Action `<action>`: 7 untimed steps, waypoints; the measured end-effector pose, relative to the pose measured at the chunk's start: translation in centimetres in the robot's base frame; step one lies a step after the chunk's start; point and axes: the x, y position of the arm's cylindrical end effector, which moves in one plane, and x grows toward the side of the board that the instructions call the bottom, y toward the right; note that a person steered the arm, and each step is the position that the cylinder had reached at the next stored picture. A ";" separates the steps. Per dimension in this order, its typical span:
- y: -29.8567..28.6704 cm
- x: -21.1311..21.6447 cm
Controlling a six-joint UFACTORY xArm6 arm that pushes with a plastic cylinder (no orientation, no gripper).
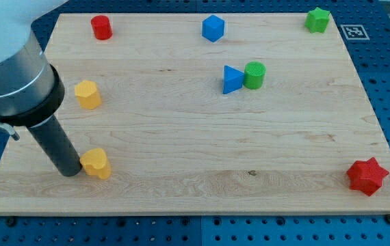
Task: Slide the yellow heart towards center
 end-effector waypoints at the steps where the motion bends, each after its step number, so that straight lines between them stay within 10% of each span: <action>1: 2.0 0.7; 7: 11.5 1.0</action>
